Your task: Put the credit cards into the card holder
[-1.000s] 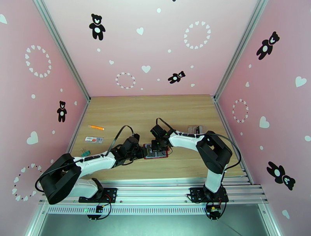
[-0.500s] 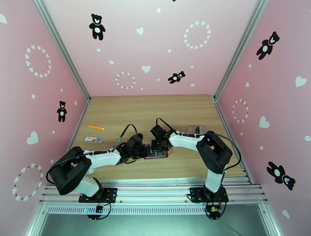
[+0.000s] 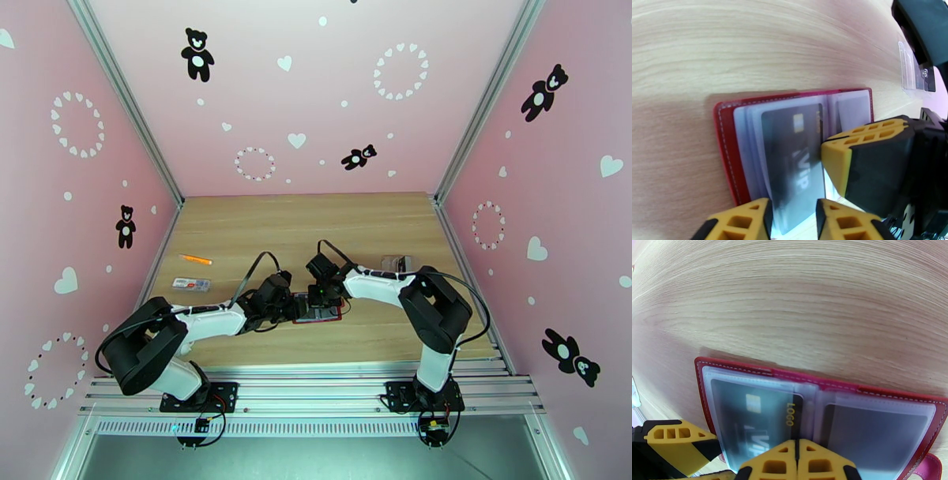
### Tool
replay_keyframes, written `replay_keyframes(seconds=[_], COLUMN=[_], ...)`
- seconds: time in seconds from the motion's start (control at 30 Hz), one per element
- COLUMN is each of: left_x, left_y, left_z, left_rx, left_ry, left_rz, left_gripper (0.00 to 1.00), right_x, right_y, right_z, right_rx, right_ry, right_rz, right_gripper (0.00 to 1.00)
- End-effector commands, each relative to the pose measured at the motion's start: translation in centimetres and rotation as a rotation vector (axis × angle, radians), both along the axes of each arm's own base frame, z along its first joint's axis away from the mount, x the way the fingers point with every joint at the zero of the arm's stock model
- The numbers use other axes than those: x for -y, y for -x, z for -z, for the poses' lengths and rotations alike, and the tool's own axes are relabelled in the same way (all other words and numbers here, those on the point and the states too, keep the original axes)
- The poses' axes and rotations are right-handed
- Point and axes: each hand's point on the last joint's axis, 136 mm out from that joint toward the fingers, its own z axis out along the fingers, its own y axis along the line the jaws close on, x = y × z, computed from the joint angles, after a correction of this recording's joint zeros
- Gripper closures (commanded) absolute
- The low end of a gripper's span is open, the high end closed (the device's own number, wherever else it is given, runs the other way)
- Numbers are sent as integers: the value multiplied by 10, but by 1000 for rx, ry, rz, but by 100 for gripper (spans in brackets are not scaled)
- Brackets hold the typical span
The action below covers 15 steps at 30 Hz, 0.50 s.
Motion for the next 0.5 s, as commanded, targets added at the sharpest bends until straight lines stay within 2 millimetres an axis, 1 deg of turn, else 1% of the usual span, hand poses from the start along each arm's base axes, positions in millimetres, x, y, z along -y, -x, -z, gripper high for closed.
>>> replay_keyframes(seconds=[0.0,0.03,0.2,0.33,0.47], left_x=[18,19,20,24,32], left_y=[-4,-4,-4,-5,-6], left_z=[-19,-20,-22,-29,-37], left_rx=[29,31,34,43,47], left_ry=[75,81,91,117,153], left_rz=[42,44,46,51,69], left_gripper=[65,65,65,65,65], right_x=[11,11,13,17,23], right_y=[9,8,5,4,2], right_z=[7,4,-11,-18,-24], right_rx=[-9,1,35,48,61], right_ry=[29,22,2,-6,-16], right_rz=[-7,-4,9,21,39], right_gripper=[97,95,92,90,88])
